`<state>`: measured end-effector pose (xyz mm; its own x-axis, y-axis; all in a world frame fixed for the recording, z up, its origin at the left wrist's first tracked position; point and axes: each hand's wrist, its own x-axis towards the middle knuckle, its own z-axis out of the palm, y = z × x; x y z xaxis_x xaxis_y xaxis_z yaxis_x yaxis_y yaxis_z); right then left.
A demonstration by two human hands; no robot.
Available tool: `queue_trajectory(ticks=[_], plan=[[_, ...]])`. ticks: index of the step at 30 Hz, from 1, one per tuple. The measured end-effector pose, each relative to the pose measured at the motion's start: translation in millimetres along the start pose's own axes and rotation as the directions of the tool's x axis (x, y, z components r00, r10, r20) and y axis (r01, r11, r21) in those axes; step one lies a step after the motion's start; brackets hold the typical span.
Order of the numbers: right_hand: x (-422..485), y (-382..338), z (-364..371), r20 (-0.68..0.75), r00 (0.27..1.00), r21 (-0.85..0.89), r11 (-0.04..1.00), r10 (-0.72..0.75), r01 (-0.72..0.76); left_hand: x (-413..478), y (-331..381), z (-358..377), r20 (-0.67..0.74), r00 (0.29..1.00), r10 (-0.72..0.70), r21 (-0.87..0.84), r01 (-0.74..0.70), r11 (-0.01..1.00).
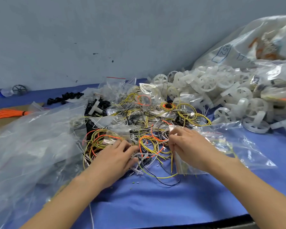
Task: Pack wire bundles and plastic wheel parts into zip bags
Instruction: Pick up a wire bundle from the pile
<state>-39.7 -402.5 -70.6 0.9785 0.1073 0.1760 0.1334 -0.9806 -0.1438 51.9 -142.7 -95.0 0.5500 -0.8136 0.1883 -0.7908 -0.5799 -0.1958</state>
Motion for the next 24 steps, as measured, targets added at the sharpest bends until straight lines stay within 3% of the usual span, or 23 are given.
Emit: queue_trajectory(ticks=[6,8,11,13,16,19,24], plan=[[-1.0,-4.3,-2.5,0.033,0.999,-0.009,0.999,0.032,-0.032,27.8,-9.4,1.1,0.027,0.998,-0.063,0.068,0.061,0.996],[2.1,-7.1,0.2,-0.016,0.999,0.008,0.999,0.041,-0.041,26.8,-13.0,-0.4,0.124,0.991,-0.054,-0.001,0.054,0.999],[14.1,-21.4,7.0,-0.148,0.985,0.167,0.984,0.083,-0.058,20.4,-17.2,-12.2,0.243,0.968,-0.065,-0.248,0.127,0.961],[27.4,-34.2,12.8,-0.154,0.978,0.226,0.969,0.138,-0.101,14.3,-16.1,-17.9,0.199,0.976,-0.088,-0.405,0.164,0.899],[44.3,-50.2,21.0,-0.061,0.982,0.158,0.973,0.181,-0.170,5.9,-9.7,-23.0,0.040,0.994,-0.103,-0.519,0.109,0.848],[49.8,-59.7,29.1,0.020,0.983,0.050,0.982,0.182,-0.183,2.4,-1.5,-22.3,-0.068,0.998,-0.012,-0.494,-0.023,0.869],[45.1,-61.6,26.2,0.024,0.980,0.071,0.978,0.195,-0.196,0.7,3.1,-9.0,-0.025,0.997,0.077,-0.427,-0.080,0.901]])
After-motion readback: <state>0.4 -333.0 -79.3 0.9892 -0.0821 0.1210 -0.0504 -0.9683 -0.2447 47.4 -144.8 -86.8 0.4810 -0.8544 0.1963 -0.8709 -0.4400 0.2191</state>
